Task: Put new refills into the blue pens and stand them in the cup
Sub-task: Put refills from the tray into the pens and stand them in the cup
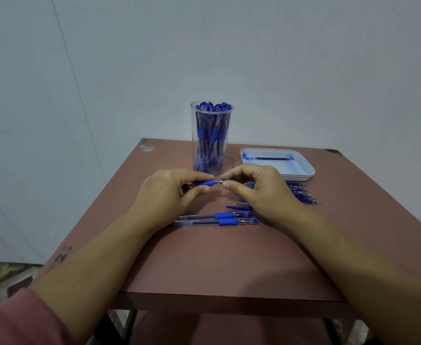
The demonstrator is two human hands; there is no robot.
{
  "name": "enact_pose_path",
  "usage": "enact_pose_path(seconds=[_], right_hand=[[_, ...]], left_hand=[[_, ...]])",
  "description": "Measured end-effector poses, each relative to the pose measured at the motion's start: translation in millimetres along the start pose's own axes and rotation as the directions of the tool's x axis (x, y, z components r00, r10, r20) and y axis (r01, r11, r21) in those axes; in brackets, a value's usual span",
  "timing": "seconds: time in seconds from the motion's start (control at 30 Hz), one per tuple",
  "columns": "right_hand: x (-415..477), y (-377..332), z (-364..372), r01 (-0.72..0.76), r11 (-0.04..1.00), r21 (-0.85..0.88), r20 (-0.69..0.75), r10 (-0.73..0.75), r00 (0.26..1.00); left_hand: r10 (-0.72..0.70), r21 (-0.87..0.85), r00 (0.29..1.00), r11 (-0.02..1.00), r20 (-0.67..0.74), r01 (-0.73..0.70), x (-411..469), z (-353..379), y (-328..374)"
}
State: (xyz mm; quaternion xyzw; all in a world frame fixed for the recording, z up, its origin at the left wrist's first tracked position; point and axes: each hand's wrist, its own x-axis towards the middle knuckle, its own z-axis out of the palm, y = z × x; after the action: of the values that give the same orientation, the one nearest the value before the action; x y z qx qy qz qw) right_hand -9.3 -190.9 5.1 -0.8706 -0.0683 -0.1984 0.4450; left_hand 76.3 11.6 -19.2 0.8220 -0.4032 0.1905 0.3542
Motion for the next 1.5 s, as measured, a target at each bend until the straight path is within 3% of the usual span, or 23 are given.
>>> enact_pose_path(seconds=[0.1,0.3,0.53,1.5], right_hand=[[0.3,2.0,2.2,0.010,1.000,-0.009,0.018,-0.009,1.000],[1.8,3.8,2.8,0.137,0.956,-0.260,0.073,-0.122,0.990],[0.4,-0.9,-0.9,0.269,0.901,-0.340,0.102,-0.249,0.963],[-5.0,-6.0,-7.9,0.263,0.868,-0.422,0.129,-0.230,0.965]], left_hand=[[0.016,0.008,1.000,1.000,0.009,-0.016,-0.4,0.3,1.1],[0.044,0.030,0.999,0.999,0.017,-0.045,-0.6,-0.2,1.6],[0.054,0.015,0.998,0.998,0.016,-0.055,-0.1,-0.5,2.5],[0.075,-0.062,0.996,0.995,0.041,-0.073,0.4,1.9,2.6]])
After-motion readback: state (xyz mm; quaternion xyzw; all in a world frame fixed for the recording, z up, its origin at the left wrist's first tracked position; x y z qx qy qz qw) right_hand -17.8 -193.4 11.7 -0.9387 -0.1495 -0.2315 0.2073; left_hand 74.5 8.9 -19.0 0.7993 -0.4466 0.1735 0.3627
